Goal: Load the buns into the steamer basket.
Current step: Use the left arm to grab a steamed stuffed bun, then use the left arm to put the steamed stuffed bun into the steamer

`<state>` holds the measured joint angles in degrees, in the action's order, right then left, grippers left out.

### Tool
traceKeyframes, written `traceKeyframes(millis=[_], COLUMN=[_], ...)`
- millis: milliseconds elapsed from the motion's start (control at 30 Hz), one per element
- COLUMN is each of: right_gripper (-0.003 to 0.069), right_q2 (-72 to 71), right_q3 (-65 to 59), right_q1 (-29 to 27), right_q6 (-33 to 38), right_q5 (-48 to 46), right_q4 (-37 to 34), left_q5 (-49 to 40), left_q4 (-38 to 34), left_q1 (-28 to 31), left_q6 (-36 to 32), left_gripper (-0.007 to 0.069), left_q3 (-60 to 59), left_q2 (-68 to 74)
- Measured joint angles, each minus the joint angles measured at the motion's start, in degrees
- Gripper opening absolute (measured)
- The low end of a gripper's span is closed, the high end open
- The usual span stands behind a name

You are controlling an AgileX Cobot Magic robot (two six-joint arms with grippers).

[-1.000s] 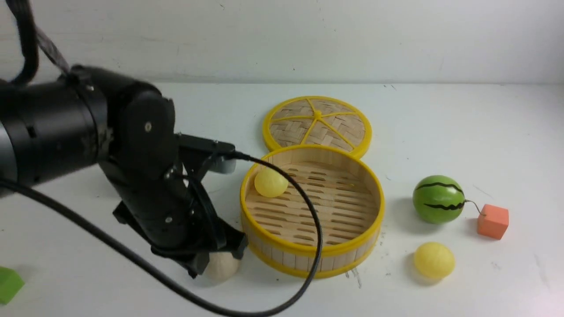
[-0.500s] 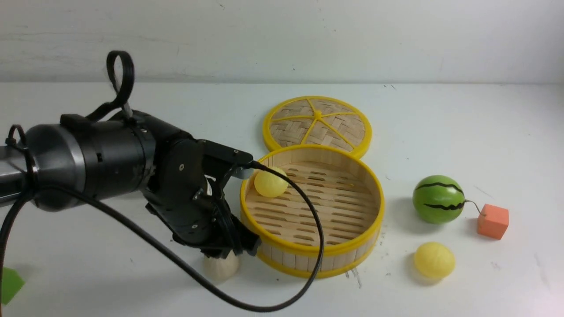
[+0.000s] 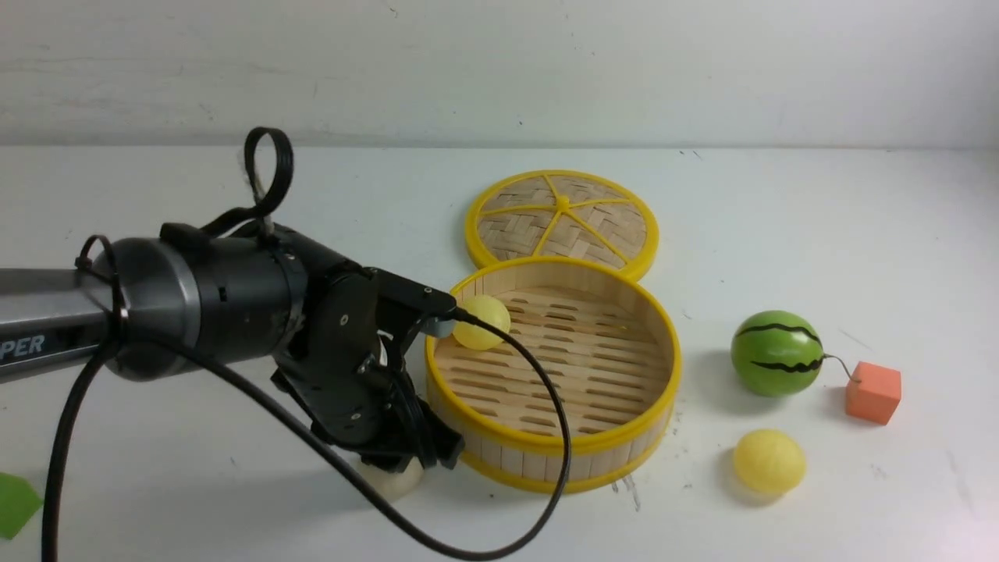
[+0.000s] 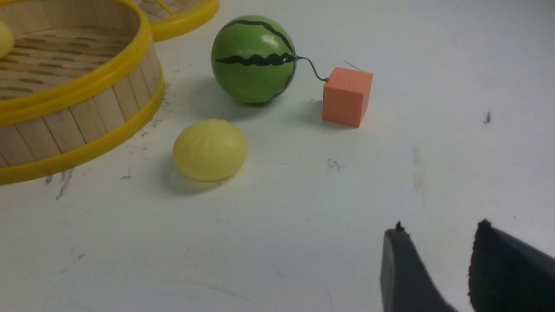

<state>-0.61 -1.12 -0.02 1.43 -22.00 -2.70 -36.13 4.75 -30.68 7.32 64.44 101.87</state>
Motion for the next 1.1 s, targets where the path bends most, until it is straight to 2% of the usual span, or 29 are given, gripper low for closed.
traceKeyframes(millis=[167, 233, 267, 300, 333, 367, 400, 600, 700, 900, 1100], right_gripper=[0.0239, 0.0239, 0.0239, 0.0239, 0.0239, 0.0239, 0.0239, 0.0239, 0.0239, 0.0239, 0.0239], right_q2=[0.0, 0.0, 0.0, 0.0, 0.0, 0.0, 0.0, 0.0, 0.0, 0.0, 0.0], right_q3=[0.0, 0.0, 0.0, 0.0, 0.0, 0.0, 0.0, 0.0, 0.0, 0.0, 0.0], right_q1=[0.0, 0.0, 0.0, 0.0, 0.0, 0.0, 0.0, 0.0, 0.0, 0.0, 0.0], right_q6=[0.0, 0.0, 0.0, 0.0, 0.0, 0.0, 0.0, 0.0, 0.0, 0.0, 0.0], right_q5=[0.0, 0.0, 0.0, 0.0, 0.0, 0.0, 0.0, 0.0, 0.0, 0.0, 0.0], right_q4=[0.0, 0.0, 0.0, 0.0, 0.0, 0.0, 0.0, 0.0, 0.0, 0.0, 0.0], left_q5=[0.3, 0.2, 0.2, 0.0, 0.0, 0.0, -0.5, -10.6, -12.7, -11.2, -6.7], left_q4=[0.1, 0.2, 0.2, 0.2, 0.2, 0.3, 0.6, 1.5, 0.3, -3.7, -5.2], left_q1=[0.0, 0.0, 0.0, 0.0, 0.0, 0.0, 0.0, -0.1, -1.0, -2.6, -2.7], left_q6=[0.0, 0.0, 0.0, 0.0, 0.0, 0.0, 0.0, 0.2, -1.0, -4.0, -4.4], left_gripper=[0.0218, 0.0146, 0.0136, 0.0039, 0.0039, -0.0004, -0.0013, -0.0013, -0.0013, -0.0013, -0.0013], left_q3=[0.0, 0.0, 0.0, 0.0, 0.0, 0.0, 0.2, 7.4, 11.7, 18.2, 21.3], left_q2=[0.0, 0.1, 0.1, 0.3, 0.2, 0.3, 0.3, -2.9, -6.0, -4.6, 4.7])
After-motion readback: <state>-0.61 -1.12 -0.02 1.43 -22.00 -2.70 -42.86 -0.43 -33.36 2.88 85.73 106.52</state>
